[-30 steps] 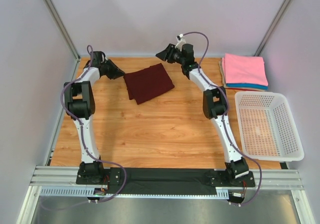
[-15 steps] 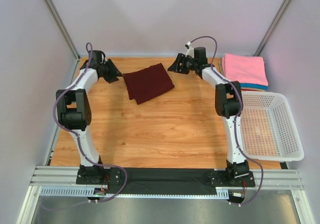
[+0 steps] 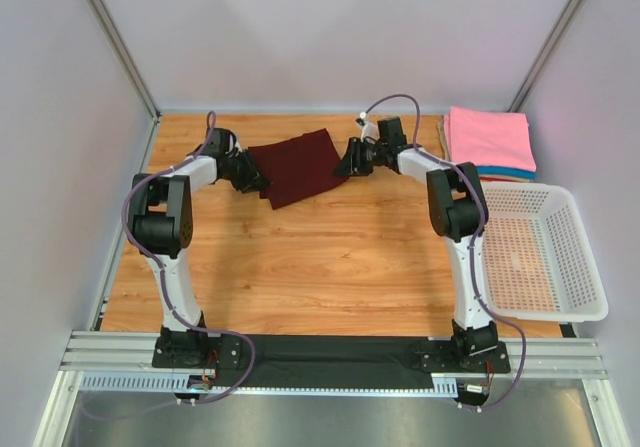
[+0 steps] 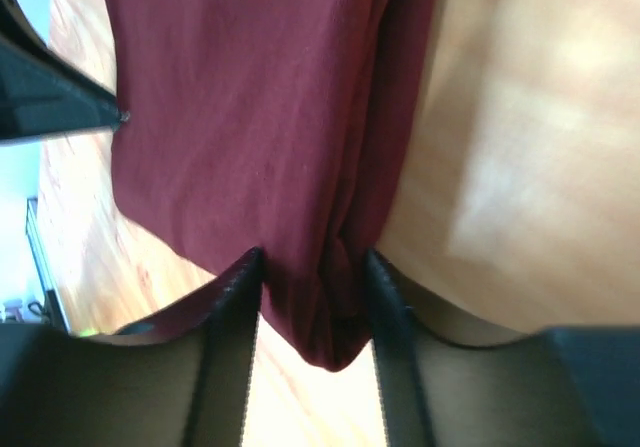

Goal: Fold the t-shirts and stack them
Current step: Fold the tshirt

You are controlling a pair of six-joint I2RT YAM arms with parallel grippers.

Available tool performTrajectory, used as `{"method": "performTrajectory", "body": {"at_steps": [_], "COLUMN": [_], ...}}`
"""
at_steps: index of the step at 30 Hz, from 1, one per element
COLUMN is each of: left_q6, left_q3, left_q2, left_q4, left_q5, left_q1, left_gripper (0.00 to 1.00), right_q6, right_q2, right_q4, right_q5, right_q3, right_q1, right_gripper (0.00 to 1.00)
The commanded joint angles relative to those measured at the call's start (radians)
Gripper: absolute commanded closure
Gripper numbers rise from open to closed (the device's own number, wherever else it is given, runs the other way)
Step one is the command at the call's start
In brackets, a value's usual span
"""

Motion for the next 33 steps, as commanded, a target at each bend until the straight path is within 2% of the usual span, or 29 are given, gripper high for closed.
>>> {"method": "performTrajectory", "body": {"at_steps": [1,2,3,5,11,12,15,19,20,21,24,25,28,31,33], "left_q6": [0.025,0.022,0.02,0.007,0.008,0.013,-0.002,-0.013,-0.006,0.003,0.062,0.077,0.114,0.149,0.19], "left_q3": [-0.011,-0.029,-0.039,-0.065,-0.141,-0.155,-0.242,-0.425,-0.439,-0.456,-0.425,-0.374,-0.274,-0.232,-0.195], "left_q2": [0.011,0.01,-0.002,-0.021,-0.127,-0.15,-0.22,-0.352,-0.393,-0.412,-0.449,-0.447,-0.446,-0.454,-0.42], "left_q4": [0.053,0.056,0.056,0.047,-0.119,-0.146,-0.191,-0.172,-0.18,-0.194,-0.24,-0.257,-0.286,-0.197,-0.195], "left_q5": [0.04,0.042,0.05,0.054,0.016,0.019,-0.021,-0.056,-0.062,-0.065,-0.078,-0.078,-0.136,-0.154,-0.141], "left_q1": [-0.004,-0.004,-0.004,-0.004,-0.017,-0.017,-0.02,-0.021,-0.021,-0.021,-0.021,-0.021,-0.021,-0.018,-0.005], "left_gripper": [0.66,0.75,0.9,1.0,1.0,1.0,1.0,0.86,0.8,0.68,0.57,0.56,0.55,0.49,0.48], "right_q6": [-0.024,-0.022,-0.021,0.002,0.136,0.174,0.214,0.261,0.259,0.254,0.202,0.177,0.078,-0.031,-0.118], "right_q2": [-0.085,-0.111,-0.133,-0.201,-0.355,-0.416,-0.514,-0.632,-0.657,-0.682,-0.754,-0.768,-0.792,-0.762,-0.681], "right_q4": [0.007,0.002,0.001,0.022,0.074,0.1,0.134,0.151,0.151,0.136,0.022,0.002,0.016,0.042,-0.019], "right_q5": [0.001,0.003,0.007,0.036,0.131,0.142,0.266,0.274,0.288,0.306,0.363,0.38,0.418,0.363,0.279], "right_q3": [-0.061,-0.103,-0.128,-0.2,-0.494,-0.592,-0.716,-0.909,-0.933,-0.946,-0.949,-0.94,-0.915,-0.831,-0.7], "right_q1": [0.011,0.011,0.012,0.017,0.046,0.063,0.109,0.152,0.17,0.175,0.173,0.175,0.173,0.16,0.135], "right_gripper": [0.67,0.72,0.76,0.79,0.76,0.76,0.73,0.68,0.65,0.6,0.52,0.47,0.44,0.41,0.41]}}
